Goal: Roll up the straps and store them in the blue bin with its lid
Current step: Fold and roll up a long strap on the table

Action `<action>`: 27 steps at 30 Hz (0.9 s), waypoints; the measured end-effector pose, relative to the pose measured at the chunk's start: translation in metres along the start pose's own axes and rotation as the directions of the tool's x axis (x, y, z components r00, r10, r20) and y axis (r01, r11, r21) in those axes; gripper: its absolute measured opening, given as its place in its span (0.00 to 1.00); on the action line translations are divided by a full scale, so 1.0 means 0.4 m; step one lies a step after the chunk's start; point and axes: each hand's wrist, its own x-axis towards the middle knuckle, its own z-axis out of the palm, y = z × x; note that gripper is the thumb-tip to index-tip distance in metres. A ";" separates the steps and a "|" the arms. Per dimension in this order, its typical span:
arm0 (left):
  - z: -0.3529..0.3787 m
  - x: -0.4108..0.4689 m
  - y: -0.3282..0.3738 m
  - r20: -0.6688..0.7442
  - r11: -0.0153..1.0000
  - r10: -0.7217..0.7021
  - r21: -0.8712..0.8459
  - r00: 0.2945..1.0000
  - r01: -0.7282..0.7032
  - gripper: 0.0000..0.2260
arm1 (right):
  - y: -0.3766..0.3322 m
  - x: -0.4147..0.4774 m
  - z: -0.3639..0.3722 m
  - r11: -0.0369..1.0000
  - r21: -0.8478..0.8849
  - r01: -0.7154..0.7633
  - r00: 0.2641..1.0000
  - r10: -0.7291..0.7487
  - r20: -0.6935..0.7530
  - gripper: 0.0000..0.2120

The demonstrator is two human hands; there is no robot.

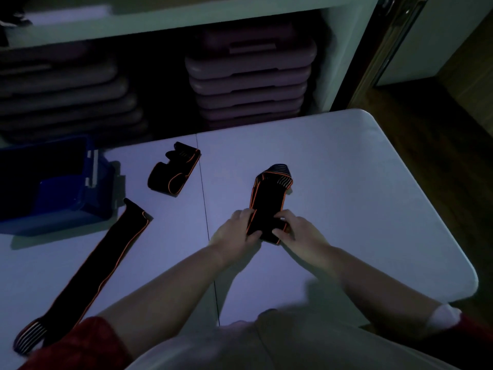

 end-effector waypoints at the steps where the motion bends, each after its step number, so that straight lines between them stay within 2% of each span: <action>1: 0.003 -0.001 0.000 0.008 0.999 0.019 0.033 1.000 -0.019 0.27 | 0.004 0.010 0.001 1.000 0.001 -0.008 1.000 0.008 -0.017 0.15; 3: 0.008 -0.001 0.001 0.019 0.989 0.079 0.126 0.997 -0.080 0.31 | 0.013 0.032 0.000 0.999 -0.023 -0.024 0.997 0.022 -0.070 0.17; 5: 0.009 0.006 0.001 -0.005 0.981 0.119 0.154 0.993 -0.116 0.28 | 0.009 0.050 -0.008 0.999 -0.019 -0.028 0.994 0.025 -0.104 0.16; 12: 0.004 0.027 -0.001 -0.050 0.997 0.031 0.066 0.998 -0.028 0.22 | -0.027 0.062 -0.006 0.986 0.152 0.074 0.972 -0.037 -0.231 0.09; 15: 0.007 0.029 -0.003 -0.048 0.997 0.032 0.074 0.998 -0.028 0.21 | -0.024 0.054 -0.021 0.980 0.170 0.107 0.990 -0.089 -0.109 0.18; 17: 0.006 0.034 -0.002 -0.048 0.995 0.041 0.089 0.998 -0.037 0.20 | -0.014 0.052 -0.028 0.984 0.101 0.148 0.989 -0.150 0.009 0.27; 19: 0.005 0.039 -0.002 -0.040 0.993 0.063 0.102 0.997 -0.059 0.19 | -0.005 0.057 -0.025 0.987 0.037 0.157 0.984 -0.160 0.079 0.33; 24: -0.013 0.061 0.001 -0.007 0.991 0.063 0.117 0.998 -0.062 0.18 | 0.008 0.076 -0.018 0.988 -0.035 0.150 0.988 -0.148 0.045 0.29; 27: -0.034 0.074 0.009 -0.021 1.000 -0.024 0.020 0.999 0.024 0.20 | 0.000 0.084 -0.051 0.994 0.080 0.073 0.996 -0.076 0.037 0.22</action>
